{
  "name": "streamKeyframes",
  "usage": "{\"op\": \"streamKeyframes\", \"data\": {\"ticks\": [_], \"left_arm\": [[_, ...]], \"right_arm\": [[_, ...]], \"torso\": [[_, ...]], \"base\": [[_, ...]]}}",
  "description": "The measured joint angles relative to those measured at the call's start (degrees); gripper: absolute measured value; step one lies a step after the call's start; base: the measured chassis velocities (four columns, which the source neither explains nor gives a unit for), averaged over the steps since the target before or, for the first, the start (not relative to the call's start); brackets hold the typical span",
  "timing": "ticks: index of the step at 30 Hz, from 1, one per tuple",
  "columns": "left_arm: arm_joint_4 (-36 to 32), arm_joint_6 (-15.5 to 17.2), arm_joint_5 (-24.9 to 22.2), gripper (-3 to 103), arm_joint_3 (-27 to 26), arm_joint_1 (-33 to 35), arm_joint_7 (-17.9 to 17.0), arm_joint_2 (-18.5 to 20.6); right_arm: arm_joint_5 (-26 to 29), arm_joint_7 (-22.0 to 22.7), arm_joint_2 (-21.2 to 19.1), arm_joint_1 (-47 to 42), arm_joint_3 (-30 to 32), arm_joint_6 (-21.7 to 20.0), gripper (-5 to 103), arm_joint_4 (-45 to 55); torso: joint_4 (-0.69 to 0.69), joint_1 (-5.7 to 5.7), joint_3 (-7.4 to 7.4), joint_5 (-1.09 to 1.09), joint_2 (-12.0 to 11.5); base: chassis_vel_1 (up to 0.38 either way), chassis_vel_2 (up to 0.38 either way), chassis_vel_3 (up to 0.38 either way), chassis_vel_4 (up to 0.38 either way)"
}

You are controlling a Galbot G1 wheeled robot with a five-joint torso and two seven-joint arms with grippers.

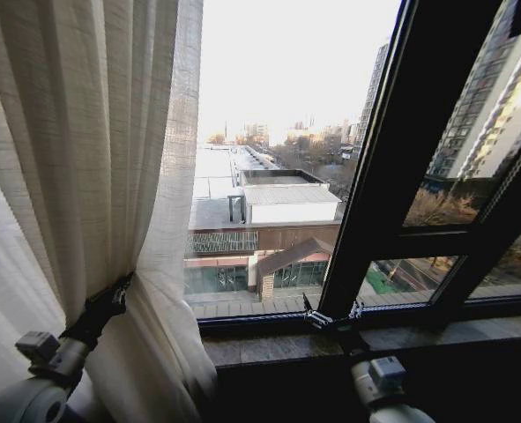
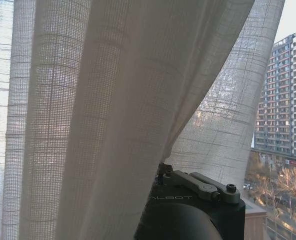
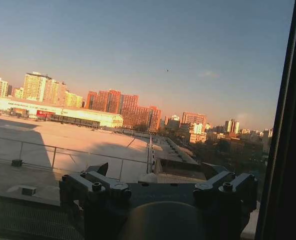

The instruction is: Open the curtains by pulling them apart, changing their state from closed to fully open.

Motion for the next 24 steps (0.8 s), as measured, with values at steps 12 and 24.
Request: {"op": "streamKeyframes", "data": {"ticks": [12,24], "left_arm": [[0.8,-0.6,-0.3,0,-1.4,0.2,-0.4,0.0],[13.2,0.0,-2.0,0,-15.4,-2.7,-11.5,3.0]], "right_arm": [[0.0,-0.1,0.2,0.1,-0.2,0.0,100,-0.5],[-0.4,-0.9,0.1,1.0,-2.1,0.1,100,-1.6]], "torso": [[-0.03,0.0,0.01,0.06,0.0],[-0.02,0.0,0.0,-0.03,0.0]], "base": [[0.067,0.055,-0.058,-0.08],[-0.013,-0.018,0.013,0.01]]}}
